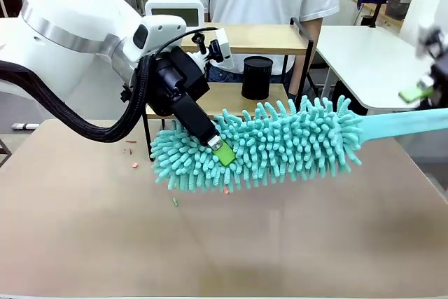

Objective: Clean the shelf.
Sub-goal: Hand the Duster back to the human.

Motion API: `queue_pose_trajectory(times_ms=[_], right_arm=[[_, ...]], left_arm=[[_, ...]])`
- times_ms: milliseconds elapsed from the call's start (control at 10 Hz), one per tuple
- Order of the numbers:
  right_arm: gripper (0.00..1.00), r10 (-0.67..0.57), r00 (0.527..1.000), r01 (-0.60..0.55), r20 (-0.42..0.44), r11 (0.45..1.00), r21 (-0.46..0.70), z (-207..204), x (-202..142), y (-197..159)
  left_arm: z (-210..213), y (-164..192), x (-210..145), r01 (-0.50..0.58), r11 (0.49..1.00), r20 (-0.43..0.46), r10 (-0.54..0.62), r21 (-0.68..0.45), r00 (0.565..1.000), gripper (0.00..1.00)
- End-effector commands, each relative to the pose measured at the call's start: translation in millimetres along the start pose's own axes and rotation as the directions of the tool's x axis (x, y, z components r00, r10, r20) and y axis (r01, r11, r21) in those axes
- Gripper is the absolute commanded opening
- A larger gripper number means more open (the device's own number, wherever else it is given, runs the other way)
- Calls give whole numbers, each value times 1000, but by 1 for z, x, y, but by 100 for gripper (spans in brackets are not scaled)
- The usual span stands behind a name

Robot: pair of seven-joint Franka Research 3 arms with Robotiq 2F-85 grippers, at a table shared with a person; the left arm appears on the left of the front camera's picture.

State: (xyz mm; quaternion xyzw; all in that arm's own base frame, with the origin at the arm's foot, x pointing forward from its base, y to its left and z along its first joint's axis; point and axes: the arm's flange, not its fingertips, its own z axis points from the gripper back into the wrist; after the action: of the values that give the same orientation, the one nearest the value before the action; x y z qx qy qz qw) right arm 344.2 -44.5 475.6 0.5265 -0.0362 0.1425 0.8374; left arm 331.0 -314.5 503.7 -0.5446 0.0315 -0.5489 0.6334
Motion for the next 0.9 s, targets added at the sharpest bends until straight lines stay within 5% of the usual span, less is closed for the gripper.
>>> queue_pose_trajectory(times_ms=[0, 100, 200, 600, 700, 800], right_arm=[[100, -376, 701, 116, 606, 899, 423, -43, -37, -87], [100, -461, 640, 176, 614, 867, 467, -65, -55, -122], [100, -123, 986, 117, 112, 991, 57, -15, -32, -56], [100, -123, 986, 117, 112, 991, 57, -15, -32, -56], [100, -123, 986, 117, 112, 991, 57, -15, -32, -56], [100, -123, 986, 117, 112, 991, 57, -15, -32, -56]], left_arm=[[6, -1, -3, 38, 999, 2, -38, -11, 999, 0], [9, 0, -4, 37, 999, 22, -37, -8, 999, 0], [13, -2, -6, 36, 999, 40, -36, 2, 999, 0], [42, -23, -14, 11, 998, 158, -21, 66, 987, 0], [73, -50, -23, 61, 998, 326, -64, 21, 943, 0], [111, -77, -46, -9, 982, 511, -89, 186, 855, 0]])
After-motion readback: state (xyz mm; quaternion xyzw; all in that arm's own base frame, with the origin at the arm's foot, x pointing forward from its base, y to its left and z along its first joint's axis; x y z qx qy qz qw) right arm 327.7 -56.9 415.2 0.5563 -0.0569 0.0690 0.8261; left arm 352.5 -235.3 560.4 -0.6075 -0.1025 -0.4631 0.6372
